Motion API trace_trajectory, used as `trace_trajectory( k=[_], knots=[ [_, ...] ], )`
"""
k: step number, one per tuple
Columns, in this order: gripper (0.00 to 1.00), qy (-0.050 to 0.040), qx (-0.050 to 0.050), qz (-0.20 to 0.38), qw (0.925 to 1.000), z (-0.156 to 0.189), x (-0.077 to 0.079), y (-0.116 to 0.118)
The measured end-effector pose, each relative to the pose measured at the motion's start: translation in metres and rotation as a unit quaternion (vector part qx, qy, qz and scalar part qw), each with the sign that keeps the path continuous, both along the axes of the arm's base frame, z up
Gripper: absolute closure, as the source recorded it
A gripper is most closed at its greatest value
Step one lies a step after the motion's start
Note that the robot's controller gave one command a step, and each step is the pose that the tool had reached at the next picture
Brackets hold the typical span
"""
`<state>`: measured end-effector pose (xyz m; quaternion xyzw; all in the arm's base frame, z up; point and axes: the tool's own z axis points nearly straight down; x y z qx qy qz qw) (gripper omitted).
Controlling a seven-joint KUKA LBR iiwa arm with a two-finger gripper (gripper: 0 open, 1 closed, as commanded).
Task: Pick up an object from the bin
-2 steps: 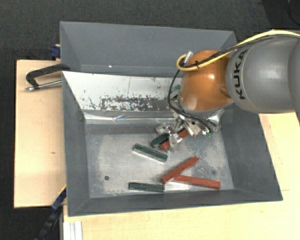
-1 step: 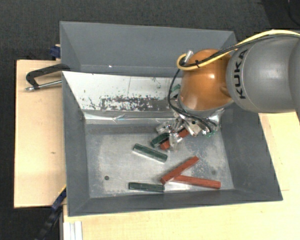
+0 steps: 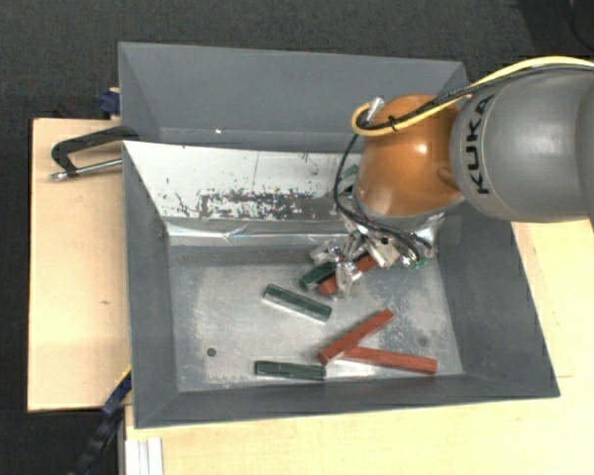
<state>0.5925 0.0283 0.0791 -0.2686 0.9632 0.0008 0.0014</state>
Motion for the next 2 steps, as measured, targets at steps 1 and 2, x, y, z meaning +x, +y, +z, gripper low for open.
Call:
trace_trajectory(
  k=[1,2],
  knots=[
    [1.0,0.0029,0.0,0.0,1.0,0.015,-0.001,0.0],
    [1.0,0.0003,0.0,0.0,1.0,0.036,0.0,0.001]
  ],
)
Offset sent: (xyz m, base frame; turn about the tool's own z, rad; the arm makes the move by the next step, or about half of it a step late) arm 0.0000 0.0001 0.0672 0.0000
